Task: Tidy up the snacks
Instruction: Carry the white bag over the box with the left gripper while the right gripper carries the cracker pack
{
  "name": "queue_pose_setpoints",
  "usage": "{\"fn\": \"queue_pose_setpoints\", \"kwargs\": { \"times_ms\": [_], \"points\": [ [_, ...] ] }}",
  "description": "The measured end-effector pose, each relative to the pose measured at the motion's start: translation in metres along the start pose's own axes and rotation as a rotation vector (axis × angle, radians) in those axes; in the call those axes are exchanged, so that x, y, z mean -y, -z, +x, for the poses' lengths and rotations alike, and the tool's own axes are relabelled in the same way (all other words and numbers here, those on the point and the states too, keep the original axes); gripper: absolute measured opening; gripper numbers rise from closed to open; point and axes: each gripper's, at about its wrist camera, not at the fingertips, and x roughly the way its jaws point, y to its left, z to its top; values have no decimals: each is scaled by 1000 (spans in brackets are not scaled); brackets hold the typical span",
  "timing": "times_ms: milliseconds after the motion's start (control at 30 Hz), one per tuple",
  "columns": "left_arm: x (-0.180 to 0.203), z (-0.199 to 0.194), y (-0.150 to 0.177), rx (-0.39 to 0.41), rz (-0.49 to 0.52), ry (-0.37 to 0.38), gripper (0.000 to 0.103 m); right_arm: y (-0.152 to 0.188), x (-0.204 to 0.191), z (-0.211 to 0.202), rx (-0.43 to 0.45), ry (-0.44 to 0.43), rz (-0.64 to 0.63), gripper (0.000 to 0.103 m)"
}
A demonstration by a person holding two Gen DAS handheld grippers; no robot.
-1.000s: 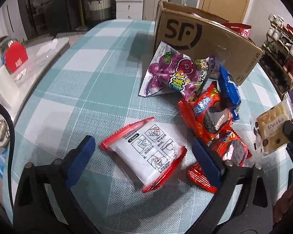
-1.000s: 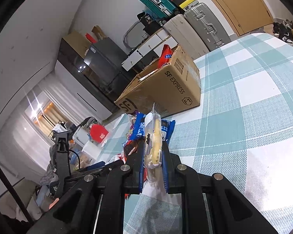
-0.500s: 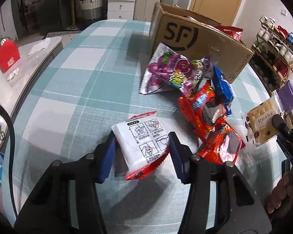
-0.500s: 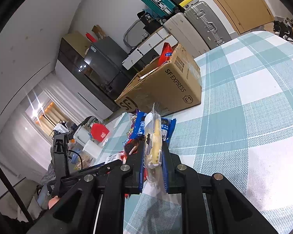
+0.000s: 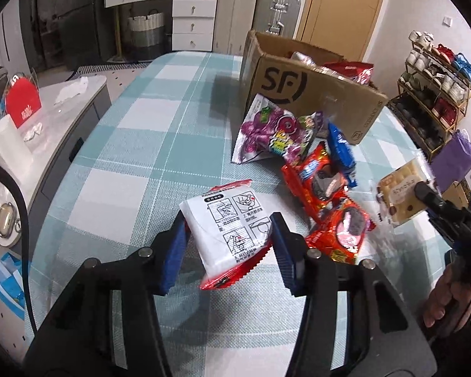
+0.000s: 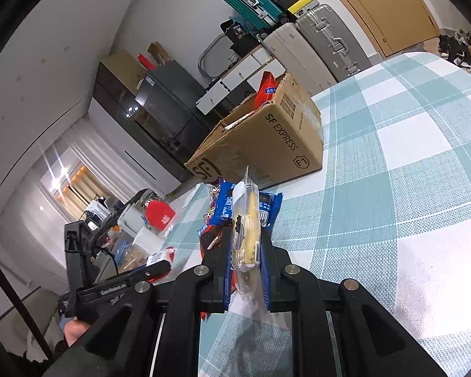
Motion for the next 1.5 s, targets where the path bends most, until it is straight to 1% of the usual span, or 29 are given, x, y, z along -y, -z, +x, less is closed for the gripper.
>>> {"fn": "queue_pose_setpoints", "kwargs": {
  "times_ms": [133, 233, 400, 467, 633, 767, 867, 1033, 1167, 1267, 1367, 1500],
  "points": [
    [1, -18, -7, 36, 6, 21, 48, 1, 1, 1, -17, 17, 16, 15],
    [3, -34, -16, 71, 18, 35, 48, 2, 0, -5, -14, 14, 30, 15],
    [11, -56, -32, 119, 49, 44, 48, -3, -11, -14, -14, 19, 18, 15],
    [14, -66, -40, 134, 56, 60, 48, -8, -18, -19, -6, 16, 10, 15],
    [21, -91, -59, 182, 83, 88, 48, -30, -50, -38, 24, -16, -23, 15],
    [26, -115, -76, 226, 108, 109, 48, -51, -82, -53, 52, -63, -62, 15],
    [30, -130, -90, 213, 112, 95, 49, -68, -107, -60, 63, -89, -99, 15],
    [25, -153, -112, 229, 75, 144, 49, -94, -143, -64, 68, -99, -150, 15],
    [35, -170, -128, 240, 110, 152, 49, -115, -171, -67, 68, -92, -213, 15],
    [40, -189, -140, 284, 119, 147, 49, -133, -188, -67, 59, -90, -235, 15],
    [44, -205, -154, 309, 121, 155, 49, -149, -201, -68, 58, -94, -251, 15],
    [54, -215, -176, 304, 144, 173, 49, -170, -216, -68, 65, -102, -275, 15]
  ]
}}
